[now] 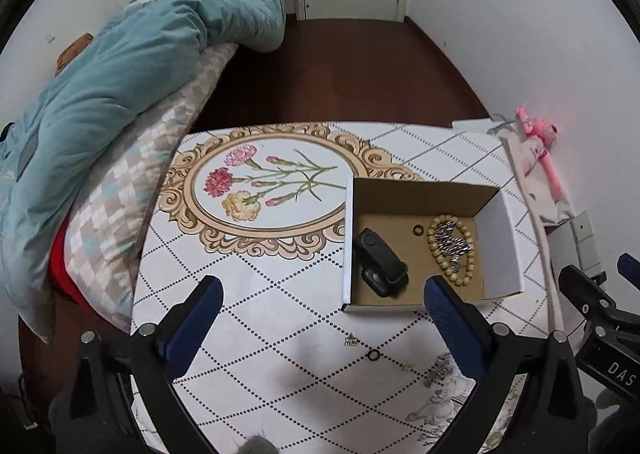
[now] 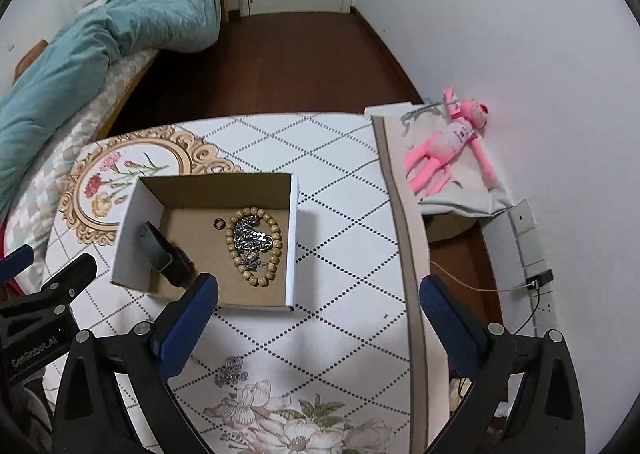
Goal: Organize jewelry
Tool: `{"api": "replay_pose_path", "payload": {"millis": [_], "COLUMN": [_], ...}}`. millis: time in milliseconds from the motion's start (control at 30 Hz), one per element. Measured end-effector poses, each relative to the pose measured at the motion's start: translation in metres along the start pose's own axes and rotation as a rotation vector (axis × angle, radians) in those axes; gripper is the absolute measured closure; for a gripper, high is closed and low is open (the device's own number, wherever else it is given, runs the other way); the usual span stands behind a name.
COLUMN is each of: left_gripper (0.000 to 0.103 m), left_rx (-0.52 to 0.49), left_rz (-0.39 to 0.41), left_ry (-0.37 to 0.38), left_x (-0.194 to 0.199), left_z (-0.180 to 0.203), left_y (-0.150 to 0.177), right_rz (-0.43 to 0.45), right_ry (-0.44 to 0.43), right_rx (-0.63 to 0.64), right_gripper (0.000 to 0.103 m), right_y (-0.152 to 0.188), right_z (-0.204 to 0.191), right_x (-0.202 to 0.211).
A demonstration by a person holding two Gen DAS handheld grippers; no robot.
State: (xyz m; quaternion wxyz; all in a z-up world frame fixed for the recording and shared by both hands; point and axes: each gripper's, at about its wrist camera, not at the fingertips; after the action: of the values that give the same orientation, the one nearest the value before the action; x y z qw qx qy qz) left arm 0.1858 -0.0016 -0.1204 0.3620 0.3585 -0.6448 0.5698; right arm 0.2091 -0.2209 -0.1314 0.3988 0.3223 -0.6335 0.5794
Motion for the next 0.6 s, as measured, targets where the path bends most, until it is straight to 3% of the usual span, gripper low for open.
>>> {"api": "replay_pose_path", "payload": {"millis": [400, 600], "left_gripper": [0.0, 0.0], "left_rx": [-0.01, 0.007], "left_rz": [0.1, 0.126], "left_ry": [0.023, 0.042], "left_x": [0.069, 0.085], "left_z": [0.003, -0.001], "left_y": [0.008, 0.008], "right_rz": [0.134, 0.175], "right_ry": [-0.022, -0.048], "right_rx": [-0.033, -0.061], "right_gripper": [0.001, 0.001], "right_y": [0.01, 0.012], "right_z": [0.01, 0.014], "right_x": [0.079, 0.108]}}
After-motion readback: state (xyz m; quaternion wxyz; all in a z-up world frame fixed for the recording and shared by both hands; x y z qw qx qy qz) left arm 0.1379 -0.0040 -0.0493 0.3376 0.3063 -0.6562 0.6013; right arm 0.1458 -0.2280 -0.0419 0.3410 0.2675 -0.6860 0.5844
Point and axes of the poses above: each gripper's, at about its wrist camera, not at the fingertips, and x roughly against the way its jaws point, z to its right, y to its underside, and after that the axes turned 9 degrees about -x, right-handed
